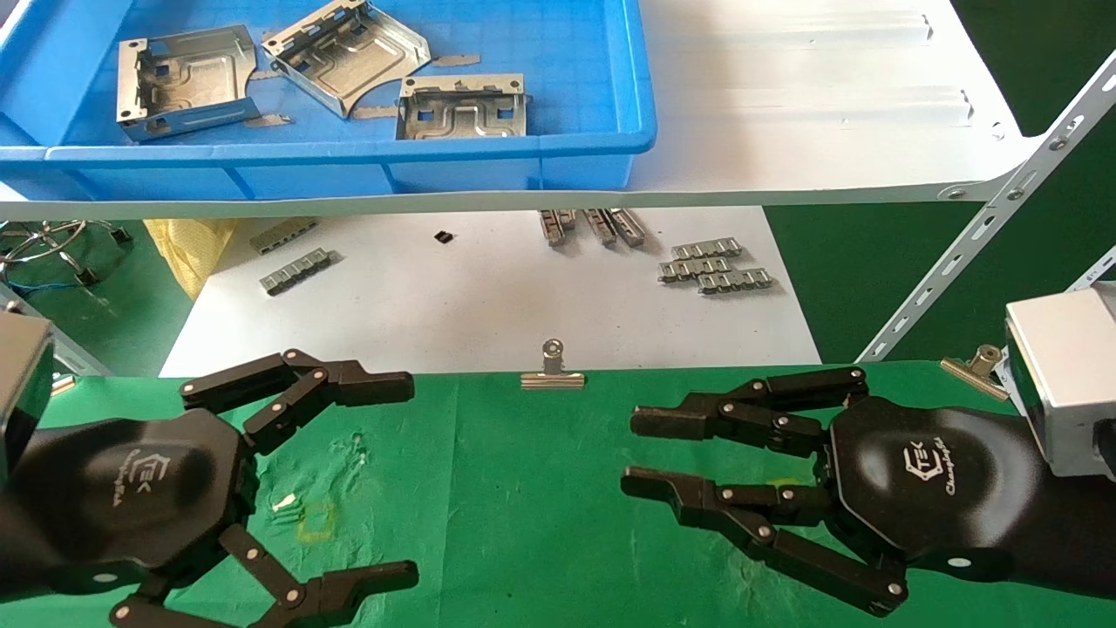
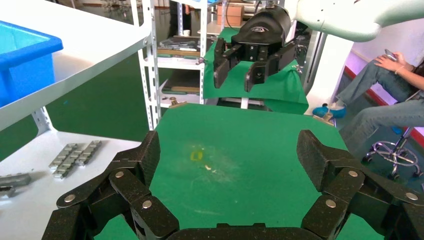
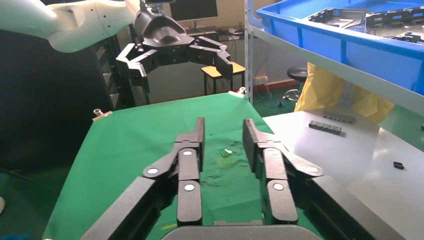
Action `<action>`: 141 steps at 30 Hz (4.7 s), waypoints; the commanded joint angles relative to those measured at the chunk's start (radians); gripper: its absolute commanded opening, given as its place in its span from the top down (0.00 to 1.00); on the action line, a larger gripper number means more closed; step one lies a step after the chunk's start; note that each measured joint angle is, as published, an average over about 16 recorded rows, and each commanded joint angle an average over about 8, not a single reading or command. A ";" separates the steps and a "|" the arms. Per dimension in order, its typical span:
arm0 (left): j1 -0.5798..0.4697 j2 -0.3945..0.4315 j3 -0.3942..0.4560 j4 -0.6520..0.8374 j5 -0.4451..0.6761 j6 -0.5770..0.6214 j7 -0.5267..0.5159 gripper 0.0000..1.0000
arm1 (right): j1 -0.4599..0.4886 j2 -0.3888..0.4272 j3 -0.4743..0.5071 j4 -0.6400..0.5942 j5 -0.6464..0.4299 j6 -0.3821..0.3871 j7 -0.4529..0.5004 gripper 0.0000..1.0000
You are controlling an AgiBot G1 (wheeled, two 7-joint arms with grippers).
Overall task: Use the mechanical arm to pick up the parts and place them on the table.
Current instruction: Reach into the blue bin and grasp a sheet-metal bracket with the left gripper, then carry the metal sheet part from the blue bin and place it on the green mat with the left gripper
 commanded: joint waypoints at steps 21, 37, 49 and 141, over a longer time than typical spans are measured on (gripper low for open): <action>-0.013 -0.003 -0.003 0.001 0.001 0.000 -0.002 0.00 | 0.000 0.000 0.000 0.000 0.000 0.000 0.000 1.00; -0.604 0.239 0.106 0.507 0.264 -0.103 0.016 0.00 | 0.000 0.000 0.000 0.000 0.000 0.000 0.000 1.00; -0.907 0.495 0.256 1.031 0.599 -0.487 0.137 0.19 | 0.000 0.000 0.000 0.000 0.000 0.000 0.000 0.13; -0.685 0.225 0.557 0.772 0.355 0.080 0.608 1.00 | 0.000 0.000 0.000 0.000 0.000 0.000 0.000 0.00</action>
